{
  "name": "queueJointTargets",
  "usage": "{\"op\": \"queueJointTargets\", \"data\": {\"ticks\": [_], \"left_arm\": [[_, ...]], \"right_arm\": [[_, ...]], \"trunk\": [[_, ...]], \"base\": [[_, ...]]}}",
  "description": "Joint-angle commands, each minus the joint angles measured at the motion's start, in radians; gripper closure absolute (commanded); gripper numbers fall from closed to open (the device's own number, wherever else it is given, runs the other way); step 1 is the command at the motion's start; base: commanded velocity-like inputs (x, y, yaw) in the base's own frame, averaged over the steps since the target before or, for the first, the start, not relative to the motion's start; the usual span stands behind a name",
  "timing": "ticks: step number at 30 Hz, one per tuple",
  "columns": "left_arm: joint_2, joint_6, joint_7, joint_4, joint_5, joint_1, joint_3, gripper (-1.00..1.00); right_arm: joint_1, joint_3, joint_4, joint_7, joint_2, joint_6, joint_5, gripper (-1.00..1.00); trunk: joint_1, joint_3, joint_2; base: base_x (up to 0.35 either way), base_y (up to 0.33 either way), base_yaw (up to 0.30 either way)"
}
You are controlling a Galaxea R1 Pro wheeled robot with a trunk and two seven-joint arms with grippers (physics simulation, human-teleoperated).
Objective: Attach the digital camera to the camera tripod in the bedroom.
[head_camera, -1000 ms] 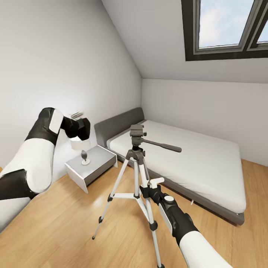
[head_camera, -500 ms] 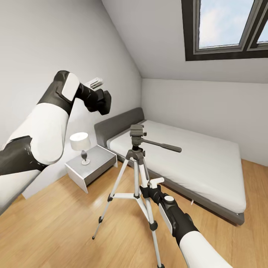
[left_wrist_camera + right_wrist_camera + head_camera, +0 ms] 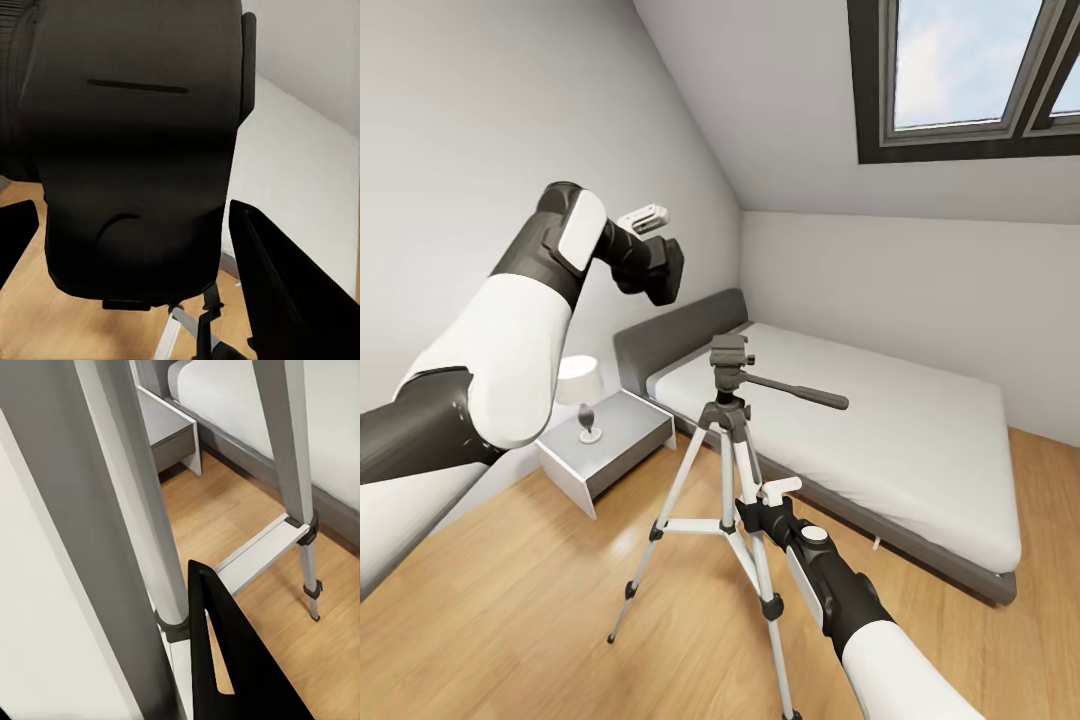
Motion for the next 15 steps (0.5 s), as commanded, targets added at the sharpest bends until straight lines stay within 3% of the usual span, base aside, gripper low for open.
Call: {"op": "queueJointTargets", "data": {"ticks": [1, 15], "left_arm": [[-0.002, 0.003, 0.01, 0.0, 0.01, -0.001, 0.004, 1.0], [-0.009, 0.003, 0.006, 0.025, 0.018, -0.001, -0.006, 1.0]], "right_arm": [[0.0, 0.0, 0.0, 0.002, 0.0, 0.005, 0.052, 1.0], [0.0, 0.0, 0.001, 0.004, 0.0, 0.006, 0.051, 1.0]], "trunk": [[0.001, -0.002, -0.001], [0.001, -0.002, -0.001]], "base": [[0.0, 0.0, 0.0], [0.0, 0.0, 0.0]]}}
